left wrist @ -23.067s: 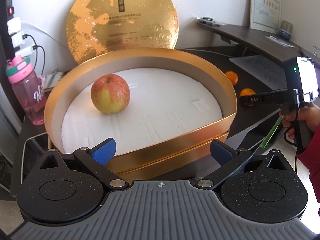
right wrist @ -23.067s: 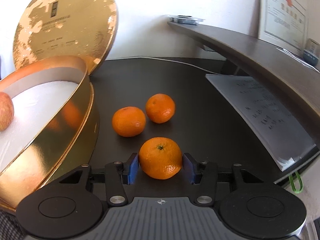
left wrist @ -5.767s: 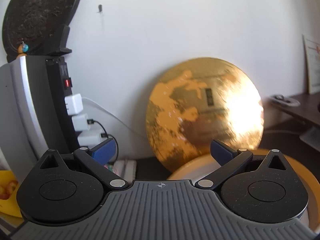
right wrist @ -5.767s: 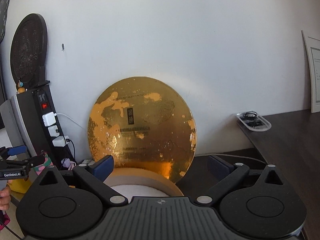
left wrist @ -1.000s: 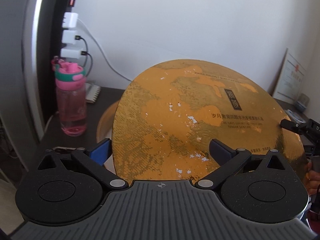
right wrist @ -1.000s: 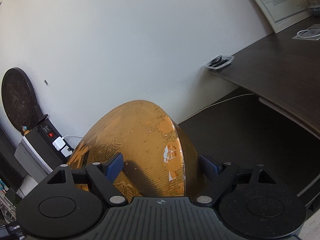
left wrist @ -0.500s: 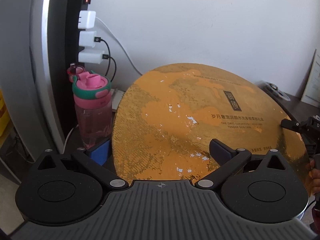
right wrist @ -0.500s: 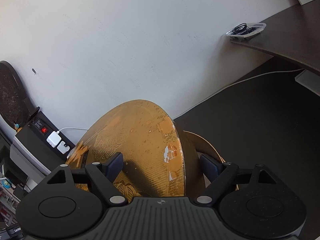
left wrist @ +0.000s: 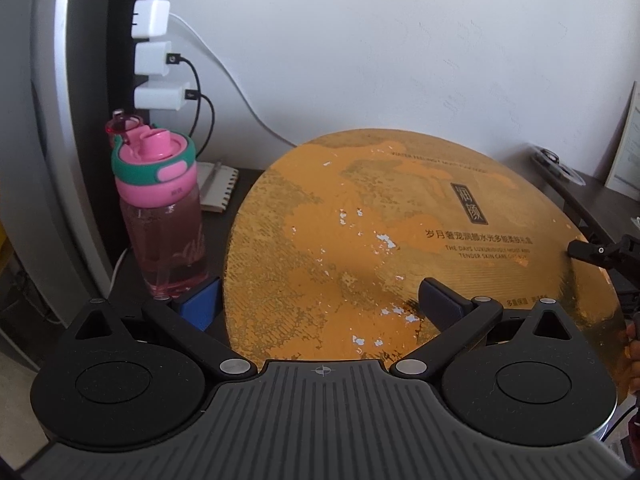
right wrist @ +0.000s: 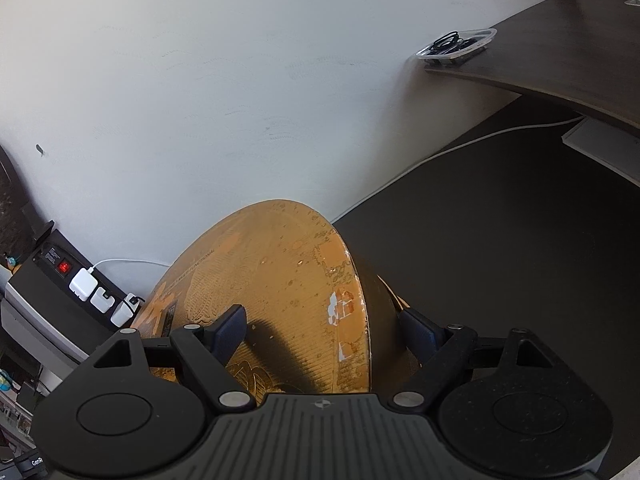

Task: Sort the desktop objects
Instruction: 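Carry the gold lid over the box and lower it toward the rim, then set the gold lid flat onto the box rim with both tools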

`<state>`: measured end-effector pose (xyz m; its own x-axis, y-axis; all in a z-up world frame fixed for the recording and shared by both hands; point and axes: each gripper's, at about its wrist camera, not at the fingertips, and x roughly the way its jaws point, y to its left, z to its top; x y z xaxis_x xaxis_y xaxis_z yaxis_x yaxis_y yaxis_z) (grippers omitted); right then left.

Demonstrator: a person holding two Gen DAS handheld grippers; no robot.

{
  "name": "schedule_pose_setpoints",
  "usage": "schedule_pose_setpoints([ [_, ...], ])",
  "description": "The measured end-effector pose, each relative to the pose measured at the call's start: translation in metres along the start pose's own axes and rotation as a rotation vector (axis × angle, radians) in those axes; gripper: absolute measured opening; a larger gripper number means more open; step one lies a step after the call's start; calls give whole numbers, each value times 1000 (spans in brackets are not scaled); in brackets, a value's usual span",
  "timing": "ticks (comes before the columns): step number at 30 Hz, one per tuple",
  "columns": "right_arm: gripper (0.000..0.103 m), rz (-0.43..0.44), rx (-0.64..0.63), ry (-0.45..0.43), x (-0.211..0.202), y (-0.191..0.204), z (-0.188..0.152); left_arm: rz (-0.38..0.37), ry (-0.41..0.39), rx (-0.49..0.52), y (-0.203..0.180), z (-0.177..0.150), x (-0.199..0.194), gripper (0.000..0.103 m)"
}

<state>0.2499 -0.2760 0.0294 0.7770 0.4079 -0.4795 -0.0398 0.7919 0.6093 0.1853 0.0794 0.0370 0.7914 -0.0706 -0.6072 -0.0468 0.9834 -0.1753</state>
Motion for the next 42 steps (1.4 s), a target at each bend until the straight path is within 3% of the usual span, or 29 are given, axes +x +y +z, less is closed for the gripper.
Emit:
schedule_pose_setpoints([
  [37,85,-100,-33,33,8,7,-2,-21,64,-31,12,-13,25,102],
  [42,85,-91,1,9,-2,4,-5,-36,16,-76,21,-13,10,101],
])
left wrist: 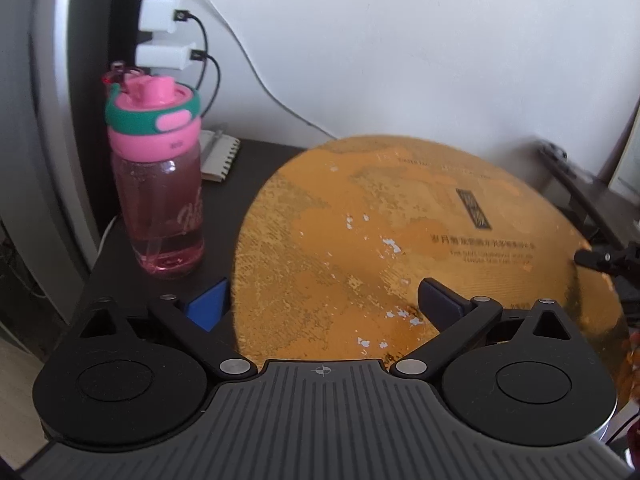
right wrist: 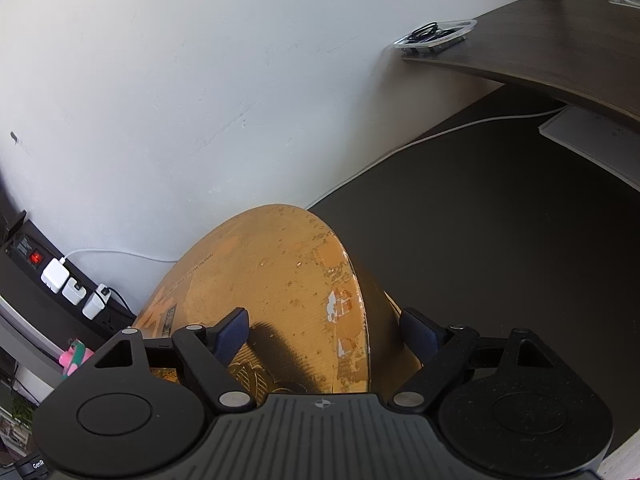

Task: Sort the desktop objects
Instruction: 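Set the gold lid flat onto the box rim with both tools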

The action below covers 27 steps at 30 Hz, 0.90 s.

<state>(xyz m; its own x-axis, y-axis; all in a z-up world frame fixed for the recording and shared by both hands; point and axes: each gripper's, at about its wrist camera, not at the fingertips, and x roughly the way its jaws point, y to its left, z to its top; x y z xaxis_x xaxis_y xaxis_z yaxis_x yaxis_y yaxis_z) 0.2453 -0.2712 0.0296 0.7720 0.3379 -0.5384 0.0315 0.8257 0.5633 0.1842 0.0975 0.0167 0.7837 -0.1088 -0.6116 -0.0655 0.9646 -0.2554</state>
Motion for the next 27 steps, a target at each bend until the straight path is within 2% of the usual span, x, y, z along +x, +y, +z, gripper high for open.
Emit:
schedule_pose_setpoints([
  [3,85,-13,-12,-41,-20,1,-2,10,-78,5,-1,1,-28,102],
  [6,85,-44,-51,-85,-47,4,-7,56,-136,86,-16,-3,-59,103],
  [8,86,-55,-76,-101,-65,8,-15,79,-139,151,-30,-11,-75,103],
  [12,85,-15,-162,-109,-97,20,-43,140,-86,282,-62,-39,-98,103],
  [13,78,-4,-195,-117,-103,24,-52,136,-73,311,-68,-47,-103,103],
  [14,66,5,-230,-126,-109,29,-61,129,-60,335,-74,-55,-106,103],
  [15,58,0,-270,-137,-114,34,-70,121,-46,353,-80,-64,-109,103],
  [16,43,-20,-308,-144,-116,38,-77,113,-33,370,-86,-72,-111,103],
  [17,38,-42,-344,-150,-118,43,-85,102,-18,386,-91,-80,-113,103],
  [20,35,-73,-420,-128,-116,52,-102,62,14,431,-101,-97,-116,103],
  [24,35,-87,-477,-99,-111,62,-116,53,25,496,-110,-117,-118,103],
  [27,35,-111,-523,-91,-110,71,-121,38,39,503,-108,-122,-116,103],
])
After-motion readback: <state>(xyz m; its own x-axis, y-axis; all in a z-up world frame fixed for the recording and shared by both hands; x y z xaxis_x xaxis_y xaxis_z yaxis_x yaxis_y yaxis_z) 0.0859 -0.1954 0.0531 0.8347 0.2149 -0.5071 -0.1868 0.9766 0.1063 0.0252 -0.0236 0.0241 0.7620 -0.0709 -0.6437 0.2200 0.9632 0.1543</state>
